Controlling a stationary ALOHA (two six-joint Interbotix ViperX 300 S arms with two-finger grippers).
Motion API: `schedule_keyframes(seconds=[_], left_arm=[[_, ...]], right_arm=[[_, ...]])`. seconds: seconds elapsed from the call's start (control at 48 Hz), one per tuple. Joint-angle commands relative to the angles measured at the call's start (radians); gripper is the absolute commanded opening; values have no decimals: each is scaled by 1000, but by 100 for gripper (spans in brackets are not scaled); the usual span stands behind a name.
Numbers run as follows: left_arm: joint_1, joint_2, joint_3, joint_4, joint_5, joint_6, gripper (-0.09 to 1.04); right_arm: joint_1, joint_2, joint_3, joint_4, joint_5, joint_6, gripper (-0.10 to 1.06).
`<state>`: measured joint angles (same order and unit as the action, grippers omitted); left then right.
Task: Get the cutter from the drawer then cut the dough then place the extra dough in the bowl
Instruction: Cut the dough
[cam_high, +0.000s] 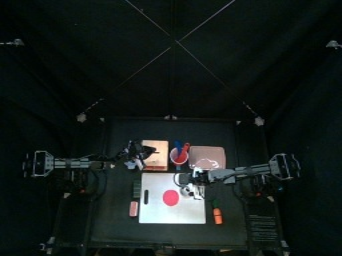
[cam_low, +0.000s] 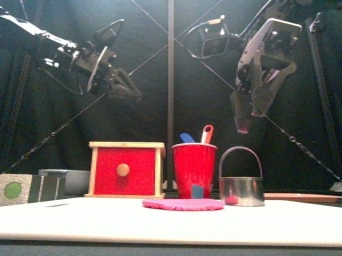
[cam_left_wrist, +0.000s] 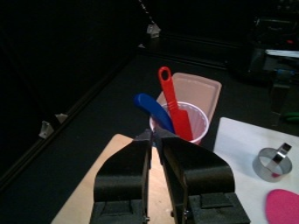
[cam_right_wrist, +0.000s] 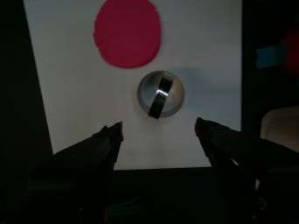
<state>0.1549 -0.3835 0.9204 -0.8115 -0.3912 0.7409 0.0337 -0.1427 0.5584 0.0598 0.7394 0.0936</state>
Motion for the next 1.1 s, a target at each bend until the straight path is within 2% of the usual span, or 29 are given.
schedule_keyframes(seconds=[0.021,0.146,0.292,0.438,0.521,0.708,0.896,1.104], left_arm=[[-18,-20,-2,-17,-37,2,55],[-20,-32,9,-21,-44,2,55],[-18,-37,23,-21,-48,2,55],[-20,-37,37,-21,-49,2,55],[-18,-37,43,-21,-49,2,55],[-15,-38,55,-21,-49,0,55],[-14,-37,63,-26,-49,0,55],[-14,-37,74,-38,-49,0,55]], right_arm=[[0,31,-61,-23,60,60,98],[14,71,-91,-75,64,181,98],[46,75,-78,-149,2,279,98],[57,91,-60,-181,-44,377,98],[58,107,-55,-183,-55,414,98],[64,135,-57,-196,-58,440,98],[63,158,-55,-207,-57,440,96],[60,173,-57,-207,-57,440,83]])
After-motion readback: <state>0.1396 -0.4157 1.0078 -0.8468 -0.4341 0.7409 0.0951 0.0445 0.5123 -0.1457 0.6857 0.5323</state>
